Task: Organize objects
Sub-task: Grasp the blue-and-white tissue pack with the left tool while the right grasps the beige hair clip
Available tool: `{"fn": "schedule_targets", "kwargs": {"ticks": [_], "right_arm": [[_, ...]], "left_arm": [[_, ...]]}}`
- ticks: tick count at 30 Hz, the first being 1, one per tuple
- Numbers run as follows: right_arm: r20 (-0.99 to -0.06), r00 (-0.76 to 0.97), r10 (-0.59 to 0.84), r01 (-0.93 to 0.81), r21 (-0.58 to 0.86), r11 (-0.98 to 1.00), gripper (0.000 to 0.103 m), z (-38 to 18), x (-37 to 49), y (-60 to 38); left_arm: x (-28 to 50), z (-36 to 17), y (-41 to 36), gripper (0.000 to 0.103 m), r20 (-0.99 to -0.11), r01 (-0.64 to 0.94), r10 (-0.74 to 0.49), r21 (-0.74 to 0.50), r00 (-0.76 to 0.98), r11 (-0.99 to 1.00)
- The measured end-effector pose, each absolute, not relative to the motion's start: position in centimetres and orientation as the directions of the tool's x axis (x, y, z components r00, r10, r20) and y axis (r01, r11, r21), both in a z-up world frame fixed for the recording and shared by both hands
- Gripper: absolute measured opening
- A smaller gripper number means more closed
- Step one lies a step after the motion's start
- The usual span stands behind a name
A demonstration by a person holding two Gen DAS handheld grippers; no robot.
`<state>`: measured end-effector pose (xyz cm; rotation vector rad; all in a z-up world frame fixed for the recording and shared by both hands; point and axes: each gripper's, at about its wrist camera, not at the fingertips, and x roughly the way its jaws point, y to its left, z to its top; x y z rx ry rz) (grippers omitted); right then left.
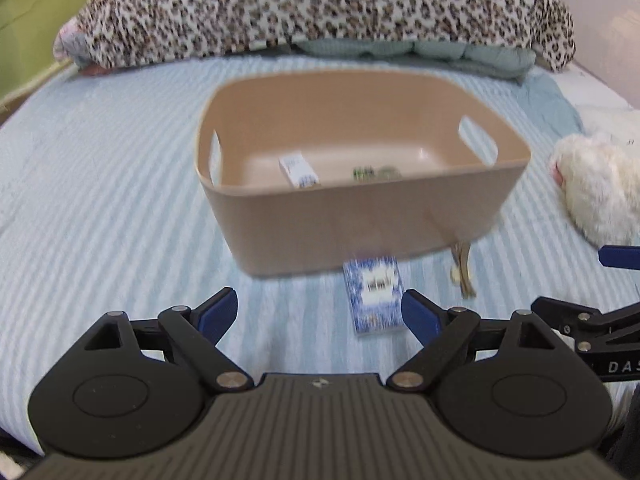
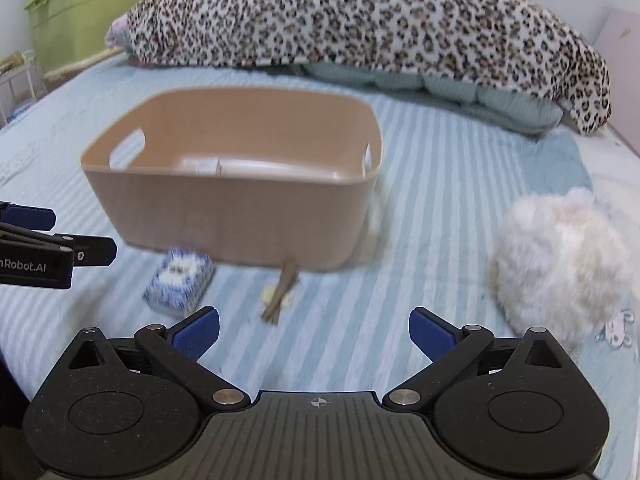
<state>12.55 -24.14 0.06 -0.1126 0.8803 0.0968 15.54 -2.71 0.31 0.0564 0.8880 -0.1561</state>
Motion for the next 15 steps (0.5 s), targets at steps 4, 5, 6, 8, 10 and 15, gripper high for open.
{"fn": "schedule_targets", "kwargs": {"ticks": [4, 5, 6, 8, 10, 15], "right_arm": [[-0.799, 0.6, 0.037, -0.135, -0.055, 0.989, 0.103, -1.8, 12.8, -23.9], [-0.805, 0.592, 0.034, -0.137, -0.059, 0.989, 0.103, -2.3, 12.9, -23.9], [-0.811, 0.584, 0.03, -0.138, -0.063, 0.988, 0.103, -2.7, 13.0, -23.9], [-0.822, 0.569, 0.024, -0.139, -0.068, 0.988, 0.103, -3.5, 13.4, -23.9], [-0.833, 0.553, 0.021, -0.135, -0.065, 0.989, 0.103, -4.2, 13.9, -24.0], [-0.861, 0.508, 0.029, -0.109, -0.031, 0.994, 0.103, -5.8, 15.1, -24.9]], "left_arm": [[15.8, -1.7, -3.4, 0.089, -0.806, 0.162, -0.131, -0.044, 0.577, 0.986], [15.9, -2.1, -3.6, 0.089, -0.81, 0.163, -0.132, -0.045, 0.572, 0.986], [16.0, -2.4, -3.9, 0.089, -0.814, 0.164, -0.13, -0.043, 0.567, 0.985], [16.2, -3.1, -4.4, 0.089, -0.819, 0.174, -0.132, -0.04, 0.559, 0.984], [16.6, -3.7, -4.9, 0.089, -0.822, 0.178, -0.134, -0.04, 0.554, 0.983], [17.9, -5.2, -5.5, 0.089, -0.839, 0.162, -0.137, -0.059, 0.527, 0.985]]}}
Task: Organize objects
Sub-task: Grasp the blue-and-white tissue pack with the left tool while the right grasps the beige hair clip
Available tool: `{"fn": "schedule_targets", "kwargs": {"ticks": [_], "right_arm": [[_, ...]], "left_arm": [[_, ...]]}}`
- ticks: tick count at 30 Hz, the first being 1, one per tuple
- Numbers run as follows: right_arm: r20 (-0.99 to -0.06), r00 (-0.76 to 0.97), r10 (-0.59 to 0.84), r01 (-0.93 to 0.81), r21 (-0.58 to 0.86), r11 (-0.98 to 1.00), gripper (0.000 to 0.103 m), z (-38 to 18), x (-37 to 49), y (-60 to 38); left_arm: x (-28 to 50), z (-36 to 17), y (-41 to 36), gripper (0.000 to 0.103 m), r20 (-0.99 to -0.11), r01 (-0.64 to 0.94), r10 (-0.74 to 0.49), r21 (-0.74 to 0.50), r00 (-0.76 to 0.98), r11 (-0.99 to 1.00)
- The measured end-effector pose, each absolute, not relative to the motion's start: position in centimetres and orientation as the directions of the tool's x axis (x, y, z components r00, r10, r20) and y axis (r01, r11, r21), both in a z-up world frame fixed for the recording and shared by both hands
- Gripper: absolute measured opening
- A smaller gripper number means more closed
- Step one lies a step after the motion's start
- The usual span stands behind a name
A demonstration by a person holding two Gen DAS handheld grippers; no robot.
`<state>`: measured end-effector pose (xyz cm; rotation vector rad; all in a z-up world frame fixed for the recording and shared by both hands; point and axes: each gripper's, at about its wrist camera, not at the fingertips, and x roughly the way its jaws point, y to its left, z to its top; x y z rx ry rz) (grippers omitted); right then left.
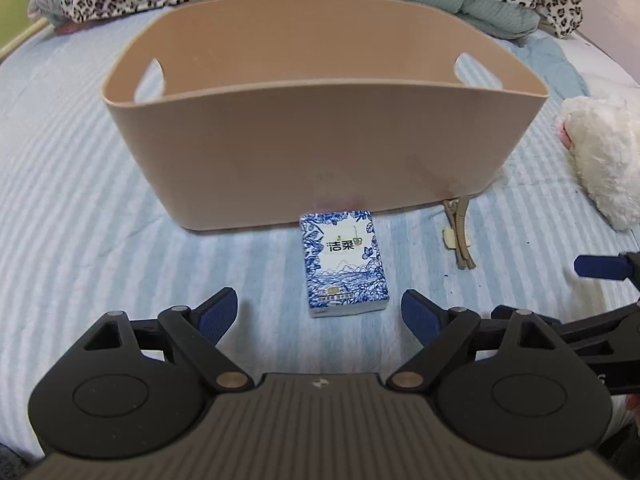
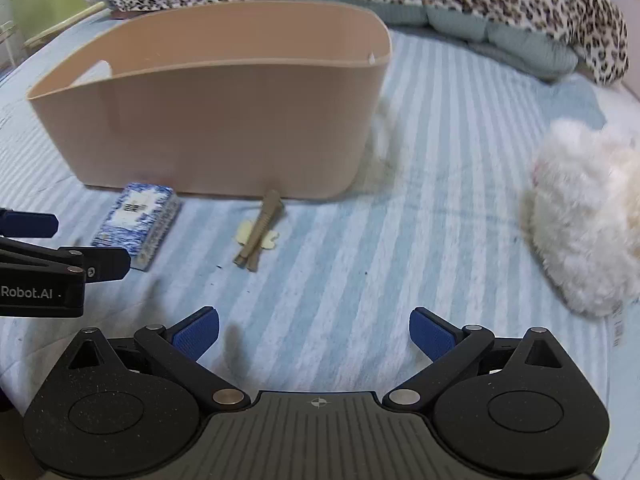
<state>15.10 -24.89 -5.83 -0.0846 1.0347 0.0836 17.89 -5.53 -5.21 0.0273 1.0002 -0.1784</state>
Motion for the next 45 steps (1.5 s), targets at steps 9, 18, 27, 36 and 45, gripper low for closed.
{"fn": "schedule_targets", "kwargs": {"ticks": [9, 18, 27, 36, 45], "right_arm": [[-0.896, 0.444, 0.018, -0.107, -0.033, 0.994, 0.103, -7.8, 16.0, -24.9], [-0.909, 0.406, 0.094, -0.062, 0.076, 0.995, 0.103, -8.4, 16.0, -26.3], [-0.903, 0.422, 0.081, -0.089, 0.047, 0.995, 0.103, -8.6, 14.6, -25.5], [-0.899, 0.436, 0.038, -0.097, -0.005, 0.995, 0.103, -8.0, 15.1, -23.6], [-0.871, 0.487, 0.059, -0.085, 0.02, 0.996, 0.103, -7.3, 17.0, -22.1]], "left_arm": [[19.3, -7.0, -6.1, 0.091, -0.852, 0.157, -0.119, -0.044, 0.509, 0.987], [19.6, -7.9, -6.1, 0.101, -0.855, 0.153, -0.104, -0.029, 0.508, 0.988], [19.7, -8.2, -5.5, 0.103, -0.869, 0.182, -0.126, -0.042, 0.479, 0.982], [21.0, -7.7, -4.8, 0.103, -0.853, 0.151, -0.13, -0.061, 0.506, 0.987], [22.4, -7.7, -2.6, 0.103, -0.841, 0.11, -0.114, -0.066, 0.528, 0.992]]}}
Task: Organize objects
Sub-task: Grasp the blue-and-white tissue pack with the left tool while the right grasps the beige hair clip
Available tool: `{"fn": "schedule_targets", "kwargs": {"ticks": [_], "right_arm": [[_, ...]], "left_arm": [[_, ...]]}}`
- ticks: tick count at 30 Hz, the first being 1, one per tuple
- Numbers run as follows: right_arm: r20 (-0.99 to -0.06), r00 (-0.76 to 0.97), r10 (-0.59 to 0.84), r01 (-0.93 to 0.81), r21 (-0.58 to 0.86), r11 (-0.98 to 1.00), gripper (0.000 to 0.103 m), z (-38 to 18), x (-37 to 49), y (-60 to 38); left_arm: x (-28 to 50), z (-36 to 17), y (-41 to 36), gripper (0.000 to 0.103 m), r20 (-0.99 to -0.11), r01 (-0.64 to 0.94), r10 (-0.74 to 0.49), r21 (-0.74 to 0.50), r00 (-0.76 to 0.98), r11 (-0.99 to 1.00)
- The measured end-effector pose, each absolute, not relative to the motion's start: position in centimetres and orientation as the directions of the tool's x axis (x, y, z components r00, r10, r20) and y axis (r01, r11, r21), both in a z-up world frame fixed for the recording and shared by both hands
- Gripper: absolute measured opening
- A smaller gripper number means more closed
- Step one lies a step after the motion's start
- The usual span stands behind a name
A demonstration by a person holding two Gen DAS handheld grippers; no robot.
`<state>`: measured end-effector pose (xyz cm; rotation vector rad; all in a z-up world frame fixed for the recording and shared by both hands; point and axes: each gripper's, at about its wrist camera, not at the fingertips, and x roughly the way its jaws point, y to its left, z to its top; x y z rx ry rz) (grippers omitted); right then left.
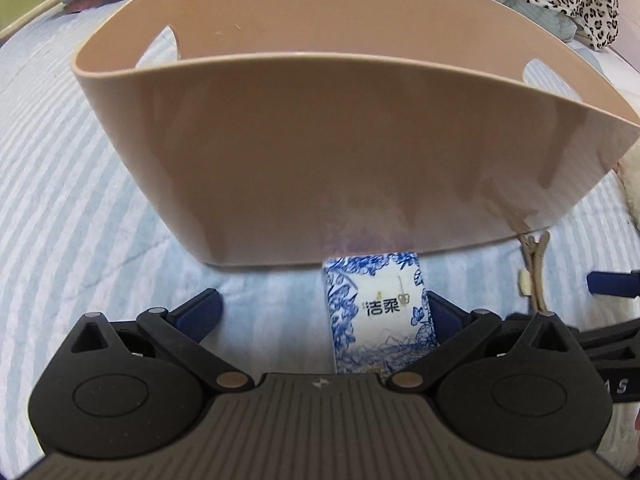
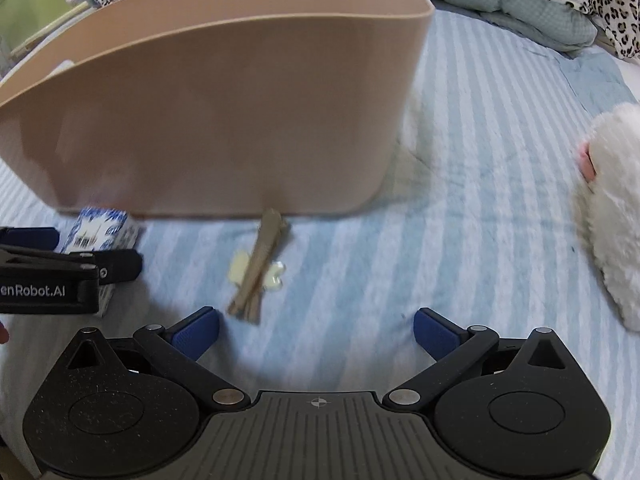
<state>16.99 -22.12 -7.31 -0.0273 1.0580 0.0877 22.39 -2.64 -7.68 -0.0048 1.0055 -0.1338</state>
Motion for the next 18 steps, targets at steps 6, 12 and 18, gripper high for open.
{"fn": "schedule_targets", "kwargs": {"ticks": [6, 12, 18], "right_arm": [[-0.844, 0.533, 0.064, -0.104, 0.009, 0.995, 0.102, -7.1, 17.9, -21.0], [-0.814, 0.578, 0.062, -0.104, 0.001, 0.995, 0.081, -6.6, 17.2, -20.1], [-0.792, 0.607, 0.061, -0.133, -0.025, 0.991, 0.029, -6.8, 17.1, -17.9]], "left_arm": [[22.4, -7.2, -1.5, 0.085, -0.825, 0.079, -0.107, -0.076, 0.555, 0.994], [21.9, -5.9, 0.0, 0.05, -0.824, 0.038, -0.09, -0.083, 0.559, 0.996], [20.1, -5.2, -0.3, 0.048, -0.813, 0.02, -0.062, -0.062, 0.579, 0.998]]}}
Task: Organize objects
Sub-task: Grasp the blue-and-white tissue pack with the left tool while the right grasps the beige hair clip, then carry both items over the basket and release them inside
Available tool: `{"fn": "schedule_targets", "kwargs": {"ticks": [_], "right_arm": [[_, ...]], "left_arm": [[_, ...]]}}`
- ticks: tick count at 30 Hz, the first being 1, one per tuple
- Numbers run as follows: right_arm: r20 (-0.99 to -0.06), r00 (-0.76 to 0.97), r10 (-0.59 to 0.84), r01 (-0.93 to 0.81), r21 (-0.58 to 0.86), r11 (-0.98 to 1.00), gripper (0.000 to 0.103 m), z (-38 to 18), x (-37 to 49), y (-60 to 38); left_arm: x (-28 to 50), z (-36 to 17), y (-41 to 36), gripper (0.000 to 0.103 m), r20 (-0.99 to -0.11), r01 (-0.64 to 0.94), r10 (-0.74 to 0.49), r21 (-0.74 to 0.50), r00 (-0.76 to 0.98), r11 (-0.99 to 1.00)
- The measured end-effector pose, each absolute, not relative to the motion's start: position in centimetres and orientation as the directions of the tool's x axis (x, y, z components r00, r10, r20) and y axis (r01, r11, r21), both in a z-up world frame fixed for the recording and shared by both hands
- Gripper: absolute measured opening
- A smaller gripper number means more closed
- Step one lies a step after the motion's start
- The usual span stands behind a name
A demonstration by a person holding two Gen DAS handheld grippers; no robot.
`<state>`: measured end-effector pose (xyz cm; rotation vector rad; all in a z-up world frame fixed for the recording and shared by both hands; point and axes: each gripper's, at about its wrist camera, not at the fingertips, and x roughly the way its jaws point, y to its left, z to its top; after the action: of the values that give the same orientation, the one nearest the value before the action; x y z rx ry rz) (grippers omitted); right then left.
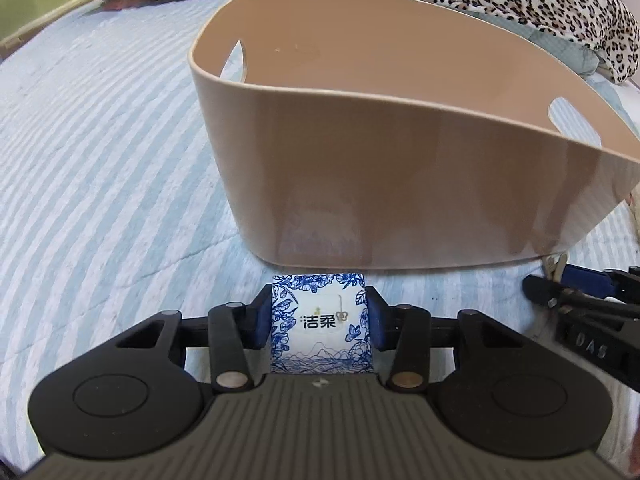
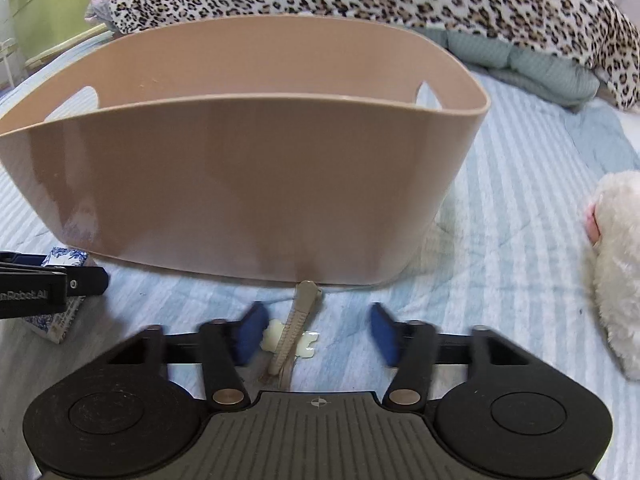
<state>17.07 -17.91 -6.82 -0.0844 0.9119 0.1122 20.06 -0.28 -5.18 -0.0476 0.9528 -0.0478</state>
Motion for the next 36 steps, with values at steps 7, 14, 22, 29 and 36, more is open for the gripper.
{"fn": "schedule_targets", "kwargs": {"ticks": [7, 14, 22, 29, 36], "right_arm": [[-0.79, 0.609, 0.065, -0.144, -0.03, 0.989, 0.022, -5.7, 15.8, -17.4], [-0.744, 0.66, 0.105, -0.14, 0.016, 0.99, 0.022, -2.4, 13.5, -20.9], [-0.623, 0.761, 0.182, -0.139, 0.118, 0.983, 0.022, 3.7, 12.9, -24.0], [-0.52, 0.834, 0.186, -0.136, 0.132, 0.982, 0.022, 7.2, 15.9, -24.7], [-0.517, 0.841, 0.16, -0.119, 0.112, 0.987, 0.022, 6.7, 20.1, -23.9]], "left_arm": [[19.9, -6.1, -0.5, 0.048, -0.804, 0.018, -0.067, -0.07, 0.59, 0.997], [17.1, -2.4, 0.2, 0.048, -0.755, 0.061, -0.112, -0.094, 0.646, 0.994], [16.9, 3.4, -1.9, 0.048, -0.655, 0.123, -0.158, -0.1, 0.739, 0.987], [18.6, 6.9, -2.0, 0.048, -0.594, 0.137, -0.157, -0.079, 0.789, 0.987], [24.5, 5.9, -3.2, 0.048, -0.621, 0.118, -0.109, -0.027, 0.776, 0.993]]}}
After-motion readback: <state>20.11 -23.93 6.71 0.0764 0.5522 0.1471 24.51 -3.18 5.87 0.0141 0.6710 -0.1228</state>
